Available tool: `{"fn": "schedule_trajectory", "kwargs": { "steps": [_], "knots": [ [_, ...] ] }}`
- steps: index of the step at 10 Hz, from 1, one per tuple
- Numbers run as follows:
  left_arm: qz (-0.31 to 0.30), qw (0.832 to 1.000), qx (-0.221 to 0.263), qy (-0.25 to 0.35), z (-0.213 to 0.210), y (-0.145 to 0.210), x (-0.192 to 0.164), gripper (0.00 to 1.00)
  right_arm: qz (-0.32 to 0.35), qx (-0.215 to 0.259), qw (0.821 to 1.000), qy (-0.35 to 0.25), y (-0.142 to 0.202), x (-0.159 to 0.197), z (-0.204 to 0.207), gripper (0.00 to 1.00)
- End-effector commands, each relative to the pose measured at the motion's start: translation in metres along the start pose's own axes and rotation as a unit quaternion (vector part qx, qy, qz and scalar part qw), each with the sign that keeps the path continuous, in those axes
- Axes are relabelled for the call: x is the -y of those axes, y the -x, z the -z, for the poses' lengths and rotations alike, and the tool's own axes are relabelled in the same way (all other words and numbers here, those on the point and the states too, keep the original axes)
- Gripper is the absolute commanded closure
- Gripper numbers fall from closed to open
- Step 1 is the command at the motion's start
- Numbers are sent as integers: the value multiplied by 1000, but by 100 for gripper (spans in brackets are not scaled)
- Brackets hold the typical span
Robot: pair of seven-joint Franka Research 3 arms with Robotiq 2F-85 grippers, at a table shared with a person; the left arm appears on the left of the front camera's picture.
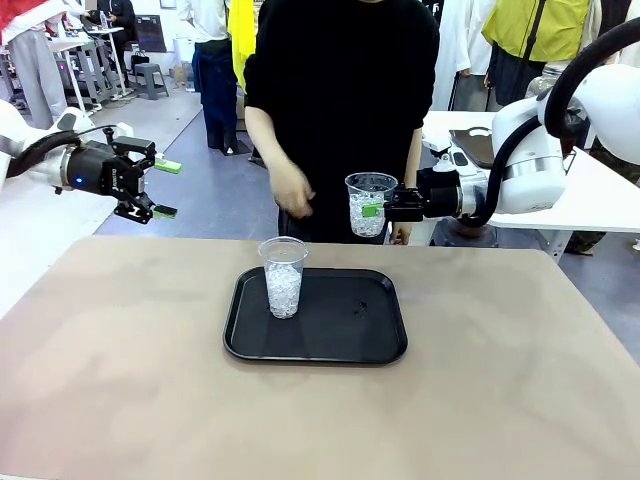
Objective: Pour the drink into the iced cup.
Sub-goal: Open the gripper to release the iced cup you were holding.
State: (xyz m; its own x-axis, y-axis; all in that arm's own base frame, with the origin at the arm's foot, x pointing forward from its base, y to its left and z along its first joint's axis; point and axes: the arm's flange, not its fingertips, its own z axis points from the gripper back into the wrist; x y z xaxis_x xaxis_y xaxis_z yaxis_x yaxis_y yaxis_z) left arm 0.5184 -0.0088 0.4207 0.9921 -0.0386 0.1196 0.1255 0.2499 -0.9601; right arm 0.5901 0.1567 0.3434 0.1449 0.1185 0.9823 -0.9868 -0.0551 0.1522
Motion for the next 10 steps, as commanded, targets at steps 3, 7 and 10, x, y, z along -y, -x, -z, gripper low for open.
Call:
{"fn": "schedule_trajectory", "kwargs": {
  "steps": [3, 7, 10],
  "knots": [
    [-1, 1000, 2, -1, -1, 0, 2, 0, -1, -3, 1000, 0, -3, -1, 2, 46],
    [-1, 1000, 2, -1, -1, 0, 2, 0, -1, -3, 1000, 0, -3, -1, 2, 46],
    [-1, 1000, 2, -1, -1, 0, 2, 0, -1, -3, 1000, 0, -3, -1, 2, 46]
  ]
}}
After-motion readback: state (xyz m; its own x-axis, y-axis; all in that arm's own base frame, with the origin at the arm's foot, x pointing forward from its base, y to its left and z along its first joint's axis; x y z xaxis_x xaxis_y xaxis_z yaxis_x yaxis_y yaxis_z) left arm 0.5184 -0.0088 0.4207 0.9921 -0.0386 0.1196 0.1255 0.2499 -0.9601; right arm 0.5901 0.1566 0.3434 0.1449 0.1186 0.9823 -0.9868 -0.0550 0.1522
